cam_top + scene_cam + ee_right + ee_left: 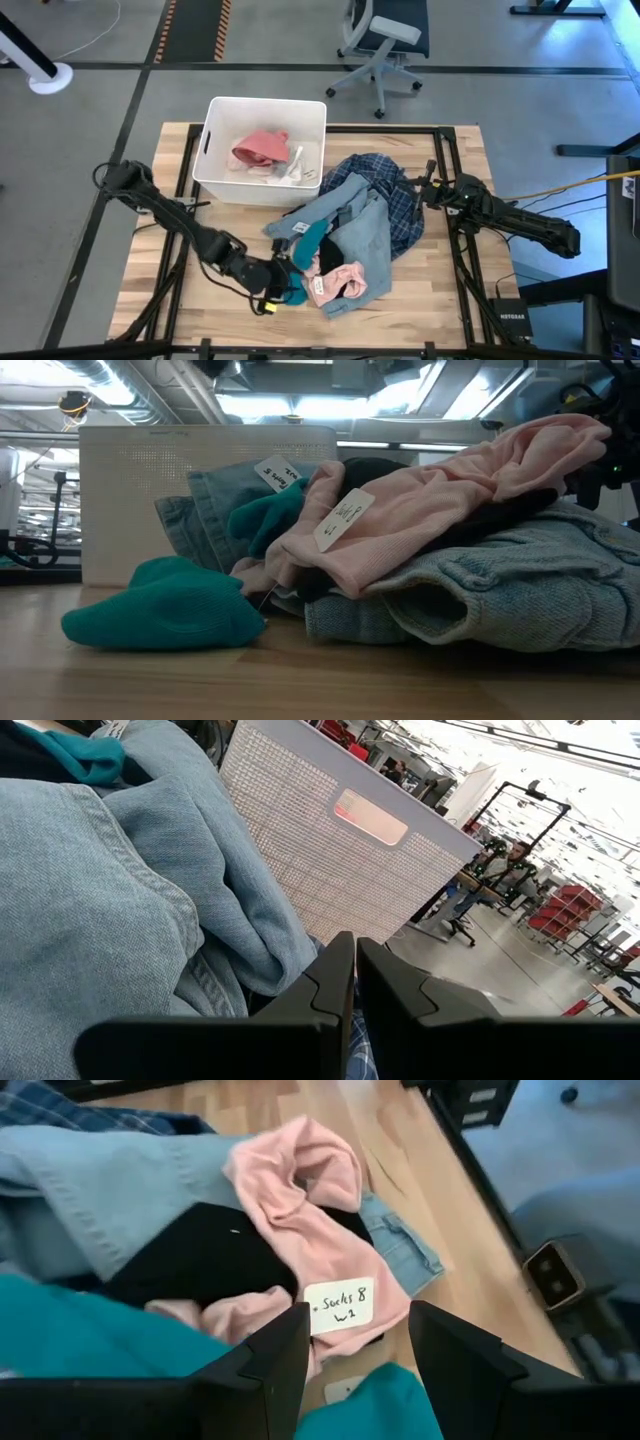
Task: Sort clothes
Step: Put the light pink sock into the white laundry bin
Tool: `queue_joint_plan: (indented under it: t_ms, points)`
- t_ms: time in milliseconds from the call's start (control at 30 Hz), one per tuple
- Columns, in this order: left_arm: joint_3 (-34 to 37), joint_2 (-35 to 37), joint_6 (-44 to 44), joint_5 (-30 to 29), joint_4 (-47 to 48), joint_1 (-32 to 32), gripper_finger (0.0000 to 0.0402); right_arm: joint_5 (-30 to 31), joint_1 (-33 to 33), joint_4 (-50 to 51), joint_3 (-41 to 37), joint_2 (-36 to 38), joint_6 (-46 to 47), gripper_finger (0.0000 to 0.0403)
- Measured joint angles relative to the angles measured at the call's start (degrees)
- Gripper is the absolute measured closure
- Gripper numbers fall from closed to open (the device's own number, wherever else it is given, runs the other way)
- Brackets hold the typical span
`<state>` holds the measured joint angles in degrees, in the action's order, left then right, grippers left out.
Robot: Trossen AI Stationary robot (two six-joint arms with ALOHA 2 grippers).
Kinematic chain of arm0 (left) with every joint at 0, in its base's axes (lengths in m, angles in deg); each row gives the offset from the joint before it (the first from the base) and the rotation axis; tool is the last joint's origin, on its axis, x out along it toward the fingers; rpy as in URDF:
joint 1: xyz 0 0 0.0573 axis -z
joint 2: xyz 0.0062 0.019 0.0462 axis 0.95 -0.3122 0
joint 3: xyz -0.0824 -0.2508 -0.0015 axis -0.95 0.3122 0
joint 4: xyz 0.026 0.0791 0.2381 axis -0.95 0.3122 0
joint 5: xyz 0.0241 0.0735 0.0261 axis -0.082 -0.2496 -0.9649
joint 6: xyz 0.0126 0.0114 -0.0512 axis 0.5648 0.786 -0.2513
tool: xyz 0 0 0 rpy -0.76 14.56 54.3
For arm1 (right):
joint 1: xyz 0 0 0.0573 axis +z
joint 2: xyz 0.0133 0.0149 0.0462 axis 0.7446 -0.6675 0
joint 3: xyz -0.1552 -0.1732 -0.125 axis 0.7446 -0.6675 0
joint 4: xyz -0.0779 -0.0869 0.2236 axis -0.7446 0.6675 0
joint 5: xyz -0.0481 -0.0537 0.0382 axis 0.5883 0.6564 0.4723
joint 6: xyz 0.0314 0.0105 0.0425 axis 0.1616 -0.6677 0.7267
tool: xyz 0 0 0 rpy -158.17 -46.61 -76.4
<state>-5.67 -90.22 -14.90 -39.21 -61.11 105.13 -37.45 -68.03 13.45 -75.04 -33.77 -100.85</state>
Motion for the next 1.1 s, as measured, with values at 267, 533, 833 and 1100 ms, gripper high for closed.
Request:
queue_joint_plan:
  t_ms: [267, 533, 833, 1100]
  points:
    - [0.0, -8.5, 1.5, 0.0, -7.9, -2.0, 0.0233, 0.0, 0.0, 0.0, 0.0, 0.0, 0.0, 0.0368]
    - [0.0, -12.3, 2.6, 0.0, -12.9, -5.9, 0.0233, 0.0, 0.0, 0.0, 0.0, 0.0, 0.0, 0.0368]
    - [0.0, -13.7, 6.1, 1.2, -18.2, -6.6, 0.0233, 0.0, 0.0, 0.0, 0.0, 0.0, 0.0, 0.0368]
    - [0.0, -12.5, 6.4, 5.4, -21.6, -4.2, 0.0233, 0.0, 0.0, 0.0, 0.0, 0.0, 0.0, 0.0368]
